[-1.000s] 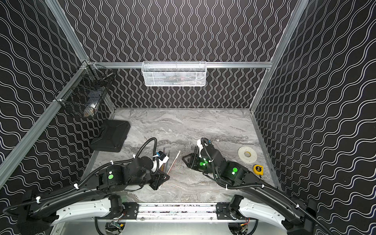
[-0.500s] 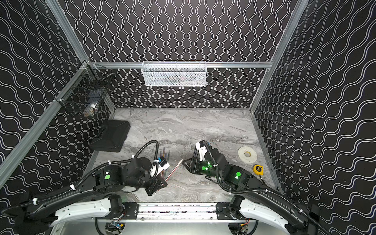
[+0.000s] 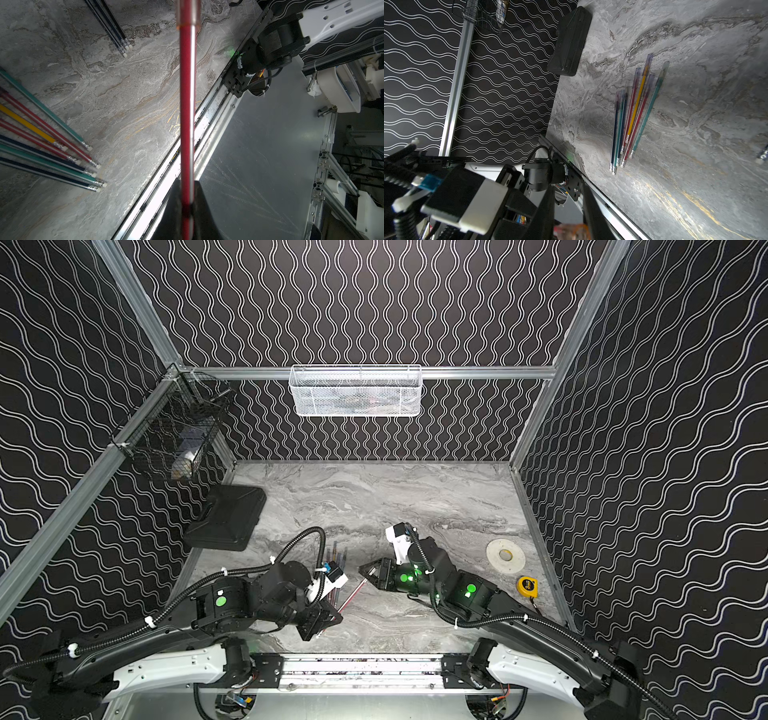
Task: Remove the protective cover of the pencils
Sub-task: Remove the protective sleeve from the pencil.
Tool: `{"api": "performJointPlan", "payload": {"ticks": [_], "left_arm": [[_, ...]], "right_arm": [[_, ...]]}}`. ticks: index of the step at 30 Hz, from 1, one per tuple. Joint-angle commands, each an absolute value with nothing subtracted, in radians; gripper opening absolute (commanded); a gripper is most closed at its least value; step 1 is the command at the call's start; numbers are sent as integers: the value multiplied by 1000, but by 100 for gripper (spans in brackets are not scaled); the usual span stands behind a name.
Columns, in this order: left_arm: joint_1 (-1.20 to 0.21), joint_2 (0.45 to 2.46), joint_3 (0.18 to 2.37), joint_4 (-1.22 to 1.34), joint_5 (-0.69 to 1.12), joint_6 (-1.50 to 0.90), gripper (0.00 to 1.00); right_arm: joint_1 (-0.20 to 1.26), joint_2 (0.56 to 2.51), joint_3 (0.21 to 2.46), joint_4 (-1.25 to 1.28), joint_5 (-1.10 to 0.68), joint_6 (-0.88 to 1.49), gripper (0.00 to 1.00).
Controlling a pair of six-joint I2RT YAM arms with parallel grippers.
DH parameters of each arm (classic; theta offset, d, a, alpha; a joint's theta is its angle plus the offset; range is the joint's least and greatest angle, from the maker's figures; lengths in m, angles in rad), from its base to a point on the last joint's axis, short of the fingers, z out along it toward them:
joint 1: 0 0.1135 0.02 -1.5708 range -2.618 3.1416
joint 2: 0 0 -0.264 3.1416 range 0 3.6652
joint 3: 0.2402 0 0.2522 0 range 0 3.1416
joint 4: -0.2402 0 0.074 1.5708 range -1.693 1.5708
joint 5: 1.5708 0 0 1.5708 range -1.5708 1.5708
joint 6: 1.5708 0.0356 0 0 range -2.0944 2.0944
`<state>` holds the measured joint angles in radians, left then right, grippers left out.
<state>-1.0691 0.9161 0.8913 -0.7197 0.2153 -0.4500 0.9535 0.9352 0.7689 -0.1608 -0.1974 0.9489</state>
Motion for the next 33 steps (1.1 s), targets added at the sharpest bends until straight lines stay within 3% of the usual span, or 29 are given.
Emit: {"api": "performJointPlan", "payload": {"ticks": [1, 8, 14, 20, 33], "left_arm": [[-1069, 907, 891, -708, 206, -437, 0], [-1069, 915, 891, -710, 203, -437, 0], [-1069, 907, 890, -709, 196, -441, 0], [-1069, 907, 885, -704, 207, -445, 0], [-1069, 911, 881, -707, 204, -448, 0]], "right_arm": [[954, 929, 762, -83, -209, 990, 19], [954, 904, 742, -75, -200, 1020, 17], [954, 878, 718, -61, -178, 1047, 5], [935, 870, 743, -131, -130, 1033, 0], [646, 937, 797, -198, -320, 958, 0]]}}
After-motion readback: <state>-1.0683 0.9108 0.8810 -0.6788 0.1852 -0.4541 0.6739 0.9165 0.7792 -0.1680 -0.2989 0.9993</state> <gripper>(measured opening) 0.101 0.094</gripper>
